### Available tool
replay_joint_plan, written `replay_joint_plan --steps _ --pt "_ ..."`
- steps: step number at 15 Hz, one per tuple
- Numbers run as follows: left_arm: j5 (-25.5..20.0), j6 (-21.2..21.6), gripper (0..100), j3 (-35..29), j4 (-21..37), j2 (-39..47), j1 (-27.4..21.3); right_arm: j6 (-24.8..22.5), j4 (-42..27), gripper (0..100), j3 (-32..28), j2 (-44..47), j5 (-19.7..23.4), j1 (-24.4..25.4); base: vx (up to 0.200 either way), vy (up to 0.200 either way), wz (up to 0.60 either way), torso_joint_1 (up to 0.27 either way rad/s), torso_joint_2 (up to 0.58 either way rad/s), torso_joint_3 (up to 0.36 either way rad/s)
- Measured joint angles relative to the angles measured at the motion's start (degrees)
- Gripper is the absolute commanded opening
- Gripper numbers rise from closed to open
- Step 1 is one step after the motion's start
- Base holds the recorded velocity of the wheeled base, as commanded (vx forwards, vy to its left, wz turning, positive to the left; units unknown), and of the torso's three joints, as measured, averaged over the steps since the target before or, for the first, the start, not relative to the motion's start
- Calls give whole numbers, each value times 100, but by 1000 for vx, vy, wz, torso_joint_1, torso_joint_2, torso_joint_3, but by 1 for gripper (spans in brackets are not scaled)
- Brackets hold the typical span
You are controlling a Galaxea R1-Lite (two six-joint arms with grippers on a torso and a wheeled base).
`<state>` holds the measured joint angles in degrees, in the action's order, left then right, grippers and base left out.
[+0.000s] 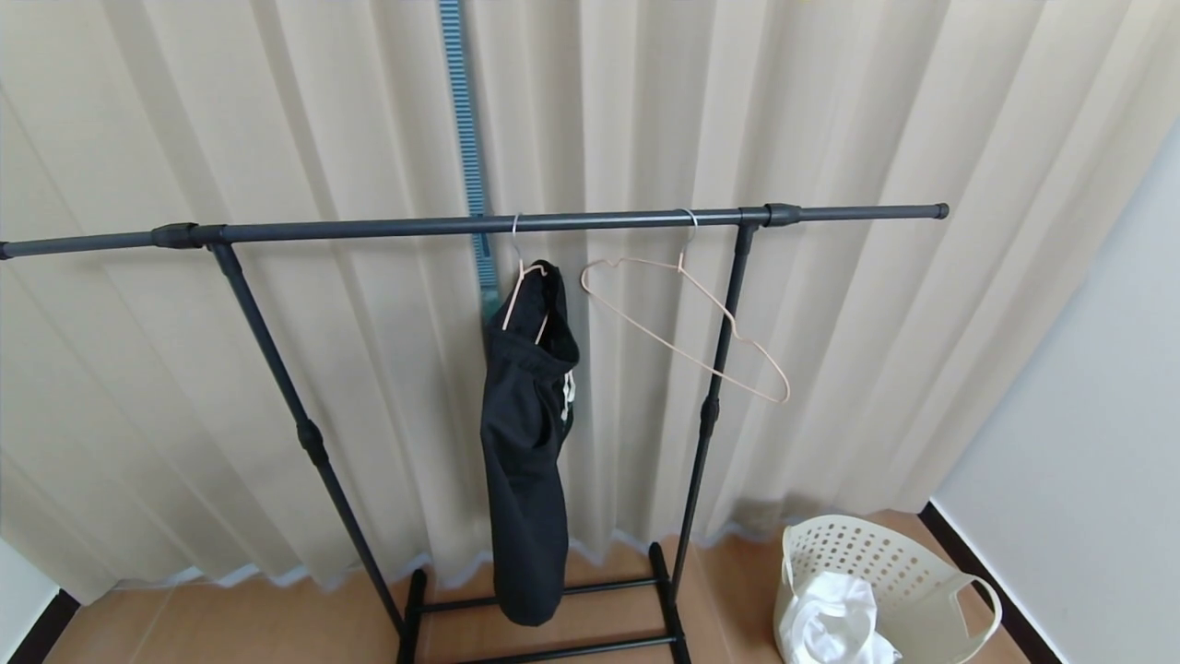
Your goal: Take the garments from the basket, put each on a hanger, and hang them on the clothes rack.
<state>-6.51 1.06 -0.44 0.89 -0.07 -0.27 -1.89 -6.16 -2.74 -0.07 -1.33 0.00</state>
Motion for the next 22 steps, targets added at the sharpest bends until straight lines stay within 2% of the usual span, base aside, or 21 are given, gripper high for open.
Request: replay_joint_plan --steps 13,22 --pt "0 -9 100 0 0 0 0 6 0 100 2 0 -6 2 0 0 0 -156 360 204" --pt "0 -9 100 2 1 0 0 15 0 100 10 0 -15 2 0 0 0 -209 531 320"
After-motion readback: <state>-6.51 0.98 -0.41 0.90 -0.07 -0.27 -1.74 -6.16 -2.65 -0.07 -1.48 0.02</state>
